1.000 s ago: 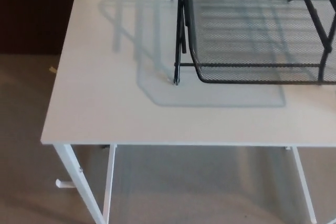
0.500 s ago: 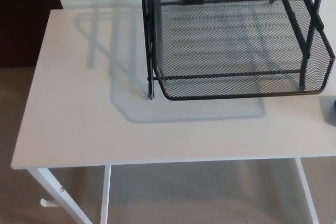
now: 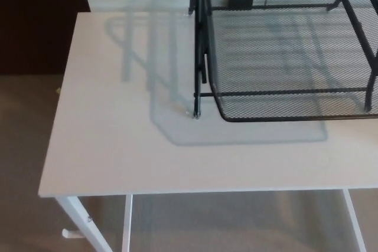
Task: The robot walks towards a desk on which a file tray is kept in the middle and a cube is kept to its right. The robot lifts the cube using its right hand and places it on the file tray.
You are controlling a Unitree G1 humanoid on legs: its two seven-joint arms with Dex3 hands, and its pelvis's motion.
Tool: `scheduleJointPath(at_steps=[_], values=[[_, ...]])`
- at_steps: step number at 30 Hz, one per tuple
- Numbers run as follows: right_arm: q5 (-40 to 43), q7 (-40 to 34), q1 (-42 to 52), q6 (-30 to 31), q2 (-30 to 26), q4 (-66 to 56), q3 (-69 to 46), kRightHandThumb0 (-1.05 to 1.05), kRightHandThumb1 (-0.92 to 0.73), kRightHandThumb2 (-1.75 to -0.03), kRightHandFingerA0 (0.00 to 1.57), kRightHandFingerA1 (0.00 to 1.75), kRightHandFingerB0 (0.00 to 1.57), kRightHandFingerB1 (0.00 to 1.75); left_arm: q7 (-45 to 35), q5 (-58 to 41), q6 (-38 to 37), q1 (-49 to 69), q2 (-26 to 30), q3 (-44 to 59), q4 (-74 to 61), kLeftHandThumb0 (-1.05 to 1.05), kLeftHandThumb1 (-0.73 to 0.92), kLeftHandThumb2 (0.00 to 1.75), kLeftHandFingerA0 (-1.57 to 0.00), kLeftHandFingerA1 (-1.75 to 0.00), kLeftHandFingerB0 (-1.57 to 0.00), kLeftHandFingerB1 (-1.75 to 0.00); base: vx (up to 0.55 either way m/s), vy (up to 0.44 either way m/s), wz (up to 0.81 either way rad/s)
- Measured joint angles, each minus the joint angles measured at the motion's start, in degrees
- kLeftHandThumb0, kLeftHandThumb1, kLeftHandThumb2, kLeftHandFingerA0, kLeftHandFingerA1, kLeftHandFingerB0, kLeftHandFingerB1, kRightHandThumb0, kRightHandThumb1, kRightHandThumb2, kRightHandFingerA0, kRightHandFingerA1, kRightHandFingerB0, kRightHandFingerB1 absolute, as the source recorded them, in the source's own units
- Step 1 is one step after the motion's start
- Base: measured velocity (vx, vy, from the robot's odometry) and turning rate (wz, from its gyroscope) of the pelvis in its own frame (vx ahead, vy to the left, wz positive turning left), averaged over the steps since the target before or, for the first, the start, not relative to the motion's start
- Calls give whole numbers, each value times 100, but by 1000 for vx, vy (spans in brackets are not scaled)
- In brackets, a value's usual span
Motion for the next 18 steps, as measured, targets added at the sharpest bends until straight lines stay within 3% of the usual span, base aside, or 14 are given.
scheduleJointPath(at_steps=[2, 3, 4, 5, 6, 7, 8, 10, 11, 13, 15, 16, 17, 18], values=[[157, 72, -38, -31, 17, 37, -288, -52, -43, -71, 28, 52, 7, 30, -1, -2, 0, 5, -3, 9, 0, -89, 67, 108, 0, -47, 0, -33, -7, -92, 5], [216, 102, -52, -41, 26, 45, -399, -34, -43, -96, 7, 51, 1, 51, -2, -6, 1, 9, -6, 21, 0, -86, 65, 105, 0, -49, 0, -34, 0, 0, 0], [290, 141, -66, -50, 31, 33, -537, -34, -43, -96, 7, 51, 1, 51, -5, -12, 1, 13, -8, 42, -1, -86, 65, 105, 0, -49, 0, -34, 0, 0, 0], [379, 185, -84, -58, 31, -1, -701, -53, -52, -58, 22, 49, 5, 23, -9, -25, 1, 16, -8, 72, -4, -87, 66, 107, 0, -47, 0, -31, 0, 0, 0], [468, 231, -112, -61, 30, -51, -873, -47, -52, -58, 18, 48, 6, 23, -13, -40, 1, 16, -9, 103, -9, -90, 66, 109, 0, -48, 0, -31, 0, 0, 0], [556, 271, -147, -63, 30, -90, -1031, -57, -45, -76, 11, 52, 3, 25, -19, -55, 1, 12, -10, 129, -14, -89, 67, 109, 0, -50, 0, -32, 0, 0, 0], [616, 298, -172, -63, 30, -120, -1141, -48, -53, -59, 14, 49, 6, 23, -23, -63, 1, 11, -10, 143, -20, -90, 68, 111, 0, -50, 0, -32, 0, 0, 0], [773, 369, -255, -59, 30, -211, -1434, -47, -53, -59, 16, 52, 4, 23, -43, -75, 1, 10, -10, 177, -45, -89, 67, 110, -1, -52, 0, -33, 0, 0, 0], [850, 403, -284, -59, 32, -266, -1572, -56, -42, -74, 13, 54, 4, 28, -54, -78, 1, 8, -10, 197, -63, -88, 65, 109, -1, -52, 0, -32, 0, 0, 0], [994, 458, -342, -58, 48, -339, -1839, -49, -47, -72, 8, 51, 6, 17, -65, -87, 1, 9, -10, 258, -102, -88, 65, 109, -2, -54, 0, -33, 0, 0, 0], [1146, 528, -403, -36, 68, -366, -2083, -45, -45, -69, 10, 53, 7, 20, -71, -98, 2, 10, -9, 312, -148, -90, 67, 109, -2, -53, -3, -33, 0, 0, 0], [1191, 547, -409, -25, 80, -383, -2148, -47, -52, -56, 15, 51, 2, 30, -73, -99, 2, 13, -9, 325, -163, -87, 67, 111, -1, -52, -1, -32, 0, 0, 0], [1290, 589, -412, -2, 118, -438, -2292, -47, -52, -56, 15, 51, 2, 30, -74, -107, 2, 21, -9, 355, -195, -87, 67, 111, -1, -52, -1, -32, 0, 0, 0], [1371, 634, -390, 19, 154, -513, -2399, -48, -44, -72, 9, 52, 4, 19, -76, -115, 2, 21, -8, 381, -217, -84, 66, 113, -2, -55, 0, -32, 0, 0, 0]])
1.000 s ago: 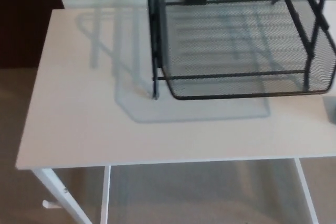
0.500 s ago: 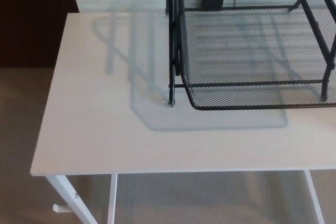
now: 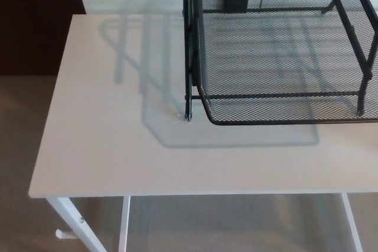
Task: The robot walks towards a desk on which a file tray is kept in the middle and a cube is kept to its right. The robot lifts the cube using its right hand and places it on the file tray.
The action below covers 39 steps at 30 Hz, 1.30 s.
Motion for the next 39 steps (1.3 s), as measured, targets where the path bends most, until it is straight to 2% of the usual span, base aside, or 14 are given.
scheduleJointPath(at_steps=[4, 5, 7, 21, 22, 23, 24, 28, 30, 31, 32, 36, 37, 39], values=[[314, 130, 26, 129, 87, -230, -424, -44, -44, -73, 6, 51, 3, 15, -8, -36, 0, -2, 30, 93, -134, -83, 66, 110, -6, -57, 0, -32, 0, 0, 0], [379, 134, -20, 161, 87, -225, -519, -63, -32, -76, 0, 46, 0, 18, -8, -44, 0, -1, 54, 104, -170, -86, 90, 67, 0, -60, 0, -35, 0, 0, 0], [534, 145, -136, 232, 58, -220, -740, -69, -36, -80, 0, 48, 0, 19, -8, -67, 0, 0, 123, 124, -260, -88, 70, 114, -2, -52, 0, -30, 0, 0, 0], [1162, 51, -1409, 273, -785, 30, -1377, -71, -42, -57, 3, 58, 0, 36, -45, -136, -3, 95, 211, 186, -465, -89, 70, 116, 0, -60, -5, -32, 0, 0, 0], [1181, 52, -1402, 272, -785, -42, -1357, -73, -43, -56, 2, 57, 0, 36, -52, -143, -5, 115, 215, 201, -460, -87, 91, 67, -11, -72, 0, -41, 0, 0, 0], [1208, 59, -1402, 273, -788, -127, -1342, -74, -43, -57, 4, 56, 0, 32, -52, -147, -11, 133, 218, 211, -461, -87, 70, 108, -16, -66, -4, -41, 0, 0, 0], [1222, 67, -1399, 265, -794, -151, -1318, -67, -33, -84, 2, 53, 0, 28, -51, -152, -25, 143, 218, 224, -466, -86, 70, 107, -16, -66, -4, -42, 0, 0, 0], [1237, 99, -1146, 178, -792, -150, -1182, -55, -48, -56, 3, 63, 0, 32, -42, -205, -106, 146, 216, 384, -481, -85, 72, 116, -1, -62, -4, -34, 0, 0, 0], [1255, 82, -937, 177, -740, -312, -1189, -61, -33, -78, 6, 60, 0, 33, -42, -224, -128, 174, 225, 442, -560, -84, 72, 116, -1, -61, -4, -34, 0, 0, 0], [1262, 72, -866, 177, -710, -396, -1190, -59, -45, -61, 3, 61, 1, 29, -42, -232, -138, 177, 232, 464, -600, -83, 92, 68, -7, -73, 0, -40, 0, 0, 0], [1272, 64, -826, 178, -682, -458, -1192, -66, -32, -81, 5, 60, 0, 35, -40, -250, -149, 169, 235, 508, -621, -86, 70, 107, -15, -67, -4, -42, 0, 0, 0], [1304, 6, -729, 183, -654, -642, -1200, -54, -28, -84, 0, 57, 0, 43, 33, -333, -158, -10, 227, 696, -479, -85, 70, 111, -20, -68, -1, -42, 0, 0, 0], [1308, -8, -731, 183, -653, -643, -1196, -60, -50, -56, 7, 64, 0, 31, 60, -350, -159, -53, 225, 738, -446, -80, 66, 107, -13, -67, 0, -49, 0, 0, 0], [1328, -40, -684, 196, -631, -654, -1196, -67, -33, -85, 2, 57, 1, 32, 90, -388, -176, -85, 218, 827, -419, -87, 91, 67, -11, -76, -4, -48, 0, 0, 0]])
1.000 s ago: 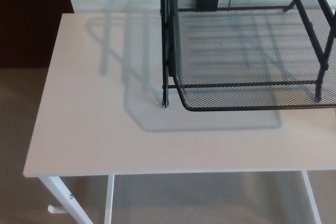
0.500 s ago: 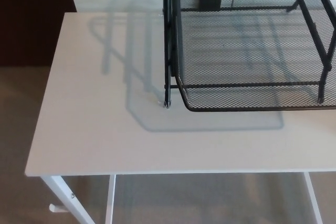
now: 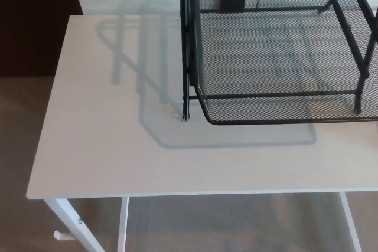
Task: The robot walks towards a desk on which a file tray is kept in the middle and a cube is kept to its right. The robot lifts the cube using its right hand and places it on the file tray.
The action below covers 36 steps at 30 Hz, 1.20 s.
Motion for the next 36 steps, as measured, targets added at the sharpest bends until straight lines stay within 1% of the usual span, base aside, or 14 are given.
scheduleJointPath(at_steps=[4, 5, 6, 10, 12, 13, 14, 15, 18, 21, 22, 31, 32, 36], values=[[32, -113, 111, 50, 122, 151, 4, -58, -48, -57, 7, 60, 0, 28, 35, -64, -2, -35, -31, 120, -5, -90, 68, 110, -22, -73, -3, -52, 0, 0, 0], [41, -146, 121, 56, 150, 245, 5, -56, -39, -76, 5, 58, 1, 25, 41, -85, -2, -39, -43, 154, -11, -87, 88, 67, -18, -80, -4, -49, 0, 0, 0], [49, -165, 136, 62, 177, 319, 9, -56, -45, -62, 1, 54, 1, 21, 44, -102, -1, -44, -48, 177, -10, -41, 44, 108, -8, -59, 0, -54, 0, 0, 0], [124, -196, 251, 96, 331, 413, -2, -59, -50, -56, 0, 49, 0, 18, 48, -171, -2, -68, -53, 219, 10, -88, 90, 68, -17, -77, -4, -49, 0, 0, 0], [148, -210, 264, 109, 344, 437, -3, -58, -50, -57, 1, 53, 0, 20, 53, -184, -2, -57, -54, 214, 20, -40, 44, 109, -9, -59, 0, -54, 0, 0, 0], [153, -230, 263, 109, 344, 447, -2, -58, -49, -58, 0, 52, 0, 20, 53, -187, -2, -50, -55, 212, 20, -88, 90, 67, -17, -78, -4, -49, 0, 0, 0], [154, -251, 256, 109, 344, 458, 3, -58, -48, -59, 0, 53, 0, 20, 55, -191, -1, -41, -56, 212, 18, -40, 47, 110, -8, -58, 0, -54, 0, 0, 0], [157, -283, 232, 110, 347, 469, 10, -59, -50, -59, 0, 52, 0, 20, 63, -196, -1, -27, -63, 212, 11, -86, 92, 68, -14, -77, -2, -47, 0, 0, 0], [163, -356, 183, 103, 395, 468, 34, -77, -33, -79, 0, 46, 0, 15, 70, -197, -2, 30, -91, 203, -10, -87, 72, 104, -11, -65, -2, -47, 0, 0, 0], [175, -424, 165, 96, 510, 490, 69, -71, -30, -78, 0, 46, 0, 19, 91, -196, -1, 86, -103, 172, -49, -85, 92, 67, -14, -73, -4, -41, 0, 0, 0], [179, -439, 166, 96, 546, 504, 88, -61, -50, -56, 0, 49, 0, 12, 98, -197, -1, 96, -108, 165, -63, -86, 71, 109, -19, -68, -2, -44, 0, 0, 0], [265, -439, 283, 113, 725, 609, 172, -55, -43, -76, 0, 45, 0, 8, 106, -205, 0, 87, -130, 106, 12, -85, 72, 114, -15, -66, -3, -40, 0, 0, 0], [282, -439, 300, 116, 736, 609, 170, -56, -42, -77, 0, 43, 0, 8, 105, -205, -1, 87, -129, 101, 19, -83, 92, 70, -13, -70, 0, -39, 0, 0, 0], [349, -442, 343, 124, 760, 637, 170, -52, -41, -77, 2, 50, 0, 15, 96, -211, 1, 88, -129, 88, 52, -84, 74, 116, -10, -63, -1, -29, 0, 0, 0]])
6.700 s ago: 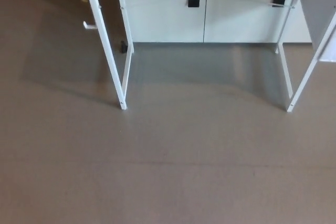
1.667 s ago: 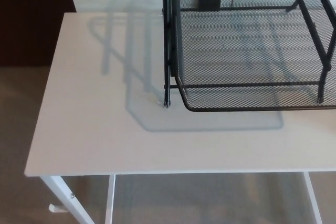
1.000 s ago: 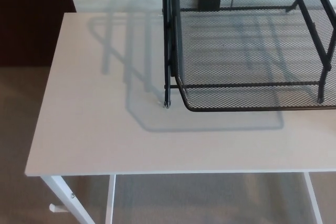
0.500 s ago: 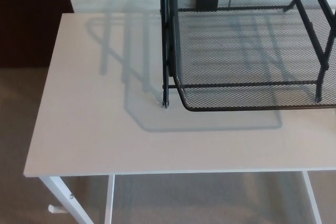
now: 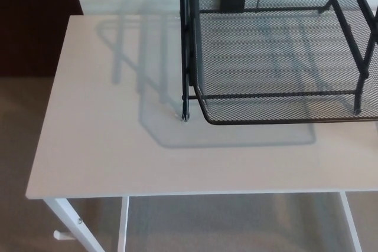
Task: The robot walks towards a desk on which a file tray is kept in the middle and a cube is kept to its right. The robot lifts the cube using its right hand and places it on the file tray.
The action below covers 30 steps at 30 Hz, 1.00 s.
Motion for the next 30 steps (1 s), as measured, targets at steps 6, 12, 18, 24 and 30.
scheduleJointPath(at_steps=[6, 12, 18, 24, 30], values=[[25, -51, -3, 96, 3, -16, 53, -58, -44, -77, 0, 46, 0, 6, -51, -9, 0, 124, 23, -21, -75, -84, 73, 118, 0, -58, -3, -31, -6, -7, 0], [-4, -38, -541, 349, -387, -346, 244, -65, -53, -56, 30, 72, 0, 0, -115, -32, 0, 195, 207, 2, -97, -85, 71, 114, -10, -65, -3, -28, -69, -115, 5], [-268, 3, -1682, 471, -1087, -363, 1030, -95, -32, -79, 0, 87, 0, 64, -163, -30, 2, 156, 240, -15, -14, -86, 90, 67, -19, -74, 0, -41, -63, -431, -5], [-603, 77, -2946, 482, -1381, -376, 1943, -65, -45, -55, 0, 51, 0, 27, -168, -20, 1, 102, 201, -98, -7, -87, 92, 68, -6, -72, 0, -39, -20, -190, 1], [-1098, 245, -3873, 507, -1408, -780, 3054, -72, -41, -79, 0, 14, 0, 14, -168, -2, -1, 123, 203, -161, -8, -90, 75, 101, -10, -64, -1, -40, 4, -20, 0]])
